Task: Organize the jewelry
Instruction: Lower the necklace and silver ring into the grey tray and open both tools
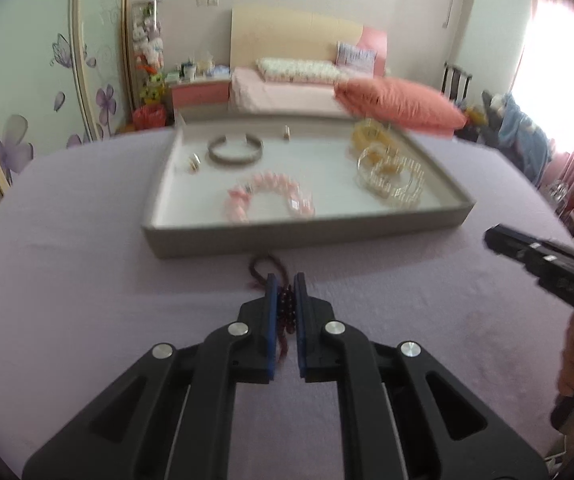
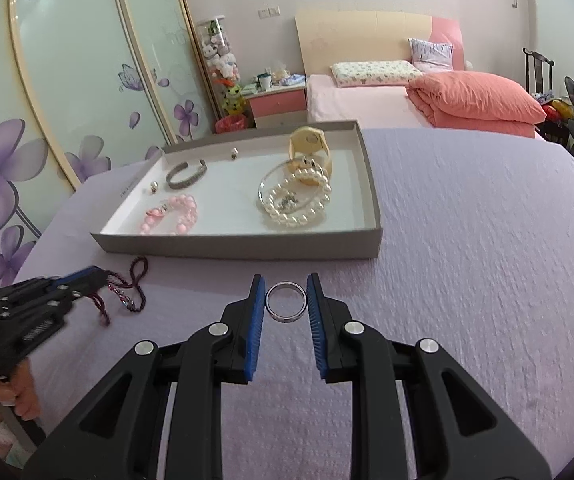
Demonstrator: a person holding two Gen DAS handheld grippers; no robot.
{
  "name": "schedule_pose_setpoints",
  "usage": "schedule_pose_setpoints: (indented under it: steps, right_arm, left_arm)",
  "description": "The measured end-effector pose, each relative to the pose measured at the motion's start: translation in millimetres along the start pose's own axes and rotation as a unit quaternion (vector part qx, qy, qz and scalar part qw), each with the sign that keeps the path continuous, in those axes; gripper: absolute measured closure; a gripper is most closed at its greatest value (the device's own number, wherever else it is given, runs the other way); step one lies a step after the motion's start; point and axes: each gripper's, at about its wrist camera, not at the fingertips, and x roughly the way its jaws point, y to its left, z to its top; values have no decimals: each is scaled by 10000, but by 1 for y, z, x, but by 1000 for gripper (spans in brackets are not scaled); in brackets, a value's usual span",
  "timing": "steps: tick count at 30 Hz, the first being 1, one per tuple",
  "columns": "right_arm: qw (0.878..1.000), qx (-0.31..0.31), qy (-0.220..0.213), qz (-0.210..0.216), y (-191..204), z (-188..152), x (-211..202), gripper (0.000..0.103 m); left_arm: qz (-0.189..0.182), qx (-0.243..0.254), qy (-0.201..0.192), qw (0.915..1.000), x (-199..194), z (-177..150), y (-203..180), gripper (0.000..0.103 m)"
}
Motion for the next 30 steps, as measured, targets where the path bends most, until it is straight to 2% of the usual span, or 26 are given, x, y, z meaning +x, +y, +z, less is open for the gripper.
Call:
schedule_pose_setpoints:
  steps: [8,14,17,23,30]
  right_arm:
    - [9996,-94,-241,85,14,9,-14,81]
    - [9990,-178,-391,106,22,19,-21,81]
    - [9987,-177,-476,107,23,25,-23,81]
    - [9974,-202,-668,152,26,40,-27,81]
    - [9965,-218,-784,179,27,51,-23,81]
  left_arm:
    - [-128,-123,-789,9967,-66,27,16,94]
    - [-204,-16,-1167,9930,-95,53,10,94]
    - [-129,129,-1377,9903,-106,71,5,94]
    - [8,110,-1599,9871,-107,105,2,94]
    - [40,-51,-1529,9882,-76,129,4,94]
